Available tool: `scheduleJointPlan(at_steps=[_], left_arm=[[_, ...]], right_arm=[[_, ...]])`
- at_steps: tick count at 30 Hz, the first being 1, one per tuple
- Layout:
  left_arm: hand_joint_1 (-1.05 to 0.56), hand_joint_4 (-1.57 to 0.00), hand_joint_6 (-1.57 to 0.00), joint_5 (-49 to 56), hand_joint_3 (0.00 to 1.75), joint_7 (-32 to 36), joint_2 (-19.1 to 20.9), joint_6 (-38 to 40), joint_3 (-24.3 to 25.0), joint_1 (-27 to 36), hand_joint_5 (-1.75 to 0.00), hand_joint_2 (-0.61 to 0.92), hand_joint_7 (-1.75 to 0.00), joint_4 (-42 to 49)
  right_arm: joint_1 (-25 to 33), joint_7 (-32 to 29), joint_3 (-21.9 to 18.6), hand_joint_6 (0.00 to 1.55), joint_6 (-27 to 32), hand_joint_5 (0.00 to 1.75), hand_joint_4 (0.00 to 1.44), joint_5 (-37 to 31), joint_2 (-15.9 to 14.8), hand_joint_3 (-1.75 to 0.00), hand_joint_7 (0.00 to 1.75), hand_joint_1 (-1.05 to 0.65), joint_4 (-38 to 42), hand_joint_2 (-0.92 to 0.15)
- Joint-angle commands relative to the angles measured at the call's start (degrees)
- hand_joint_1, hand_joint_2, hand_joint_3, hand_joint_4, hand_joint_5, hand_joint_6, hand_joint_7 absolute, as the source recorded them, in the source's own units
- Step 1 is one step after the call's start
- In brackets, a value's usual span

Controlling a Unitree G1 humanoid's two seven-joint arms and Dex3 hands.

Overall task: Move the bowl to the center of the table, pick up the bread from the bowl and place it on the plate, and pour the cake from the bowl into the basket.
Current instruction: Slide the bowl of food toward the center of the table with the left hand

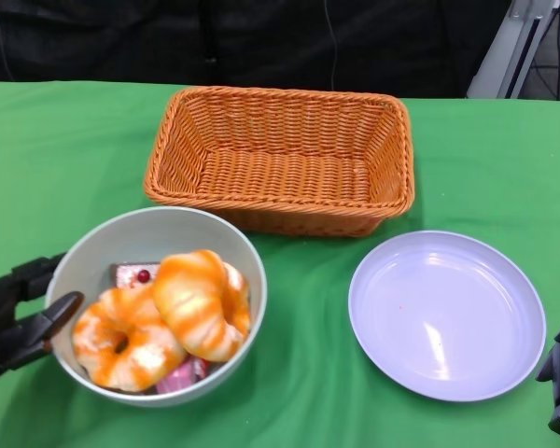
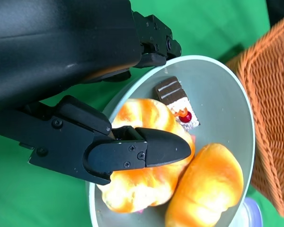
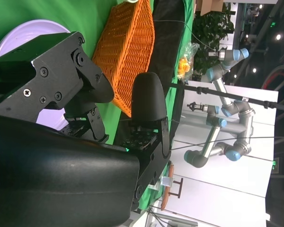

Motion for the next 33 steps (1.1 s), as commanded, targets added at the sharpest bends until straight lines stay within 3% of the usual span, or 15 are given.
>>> scheduleJointPlan(at_steps=[1,10,22,33], left_arm=[[-0.78,-0.21,-0.14,-1.03,0.56,0.85,-0.47,3.66,-0.22,2.44,0.00,0.92,0.00,-5.63],[-0.78,-0.20,-0.12,-1.09,0.57,1.29,-1.37,8.72,-2.79,5.03,0.00,0.92,0.00,-13.75],[-0.73,-0.17,-0.12,-2.63,0.56,4.88,-3.46,23.34,-4.54,5.74,-0.01,0.92,0.00,-23.35],[-0.73,-0.13,-0.08,-3.81,0.55,5.84,-6.29,25.50,-6.29,4.72,0.00,0.92,0.00,-24.64]], right_arm=[[0.33,-0.52,-0.45,0.61,-0.29,1.75,0.72,-0.21,-0.42,-1.26,1.54,0.06,-0.20,-0.53],[0.79,-0.36,-0.33,0.60,0.34,1.75,0.71,0.45,-0.44,-1.27,1.53,0.08,-1.06,-0.54],[0.56,-0.14,-0.17,0.61,-0.28,1.75,0.72,0.16,-0.48,-1.26,1.54,0.07,-0.43,-0.53],[0.56,-0.10,0.26,0.62,-0.95,1.75,0.72,-0.10,-0.16,-1.34,1.55,0.03,-0.13,-0.46]])
